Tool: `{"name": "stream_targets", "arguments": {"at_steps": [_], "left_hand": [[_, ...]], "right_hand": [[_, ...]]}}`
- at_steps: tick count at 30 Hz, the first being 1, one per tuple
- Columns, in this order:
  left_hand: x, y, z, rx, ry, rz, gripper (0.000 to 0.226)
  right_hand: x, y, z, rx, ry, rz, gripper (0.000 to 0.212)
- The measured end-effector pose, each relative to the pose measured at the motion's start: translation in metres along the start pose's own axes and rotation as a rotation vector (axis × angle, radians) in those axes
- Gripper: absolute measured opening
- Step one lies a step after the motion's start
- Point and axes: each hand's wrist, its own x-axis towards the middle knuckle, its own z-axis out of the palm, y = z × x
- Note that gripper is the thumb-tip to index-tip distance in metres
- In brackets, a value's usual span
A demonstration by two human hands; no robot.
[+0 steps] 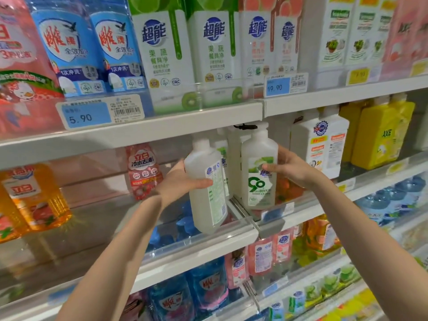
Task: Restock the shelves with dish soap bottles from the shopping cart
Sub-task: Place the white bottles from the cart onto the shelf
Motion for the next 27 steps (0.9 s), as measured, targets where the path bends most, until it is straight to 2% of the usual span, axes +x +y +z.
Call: {"name": "stream_targets", "arguments": {"at_steps": [2,6,10,16,21,23,27], "left_hand": [[-0.011,-0.009,0.013,0.113,0.058,-0.033,0.096],[-0.013,-0.016,0.030,0.105,0.175,-0.042,0.063],[-0.005,-0.022,0.026,-0.005,0.146,-0.009,0.048],[0.001,-0.034,0.040,0.014,0.096,-0.077,0.055],[0.009,-0.032,0.053,-0.014,0.112,-0.062,0.052],[0.012,-0.028,0.060,-0.007,0.116,-0.053,0.049],[0.017,-0.023,0.073,0.057,0.158,-0.030,0.047]], "right_hand": [[-0.003,0.005,0.002,-0.097,-0.011,0.038,0.058],[-0.004,0.027,0.004,-0.211,0.029,0.070,0.052],[0.005,0.029,-0.005,-0.178,-0.011,0.124,0.046],[0.011,0.033,-0.013,-0.085,-0.091,0.181,0.044],[0.007,0.051,0.008,-0.189,0.001,0.126,0.069],[0.008,0.056,0.009,-0.169,0.044,0.126,0.069],[0.014,0.057,0.003,-0.194,0.020,0.147,0.064]]}}
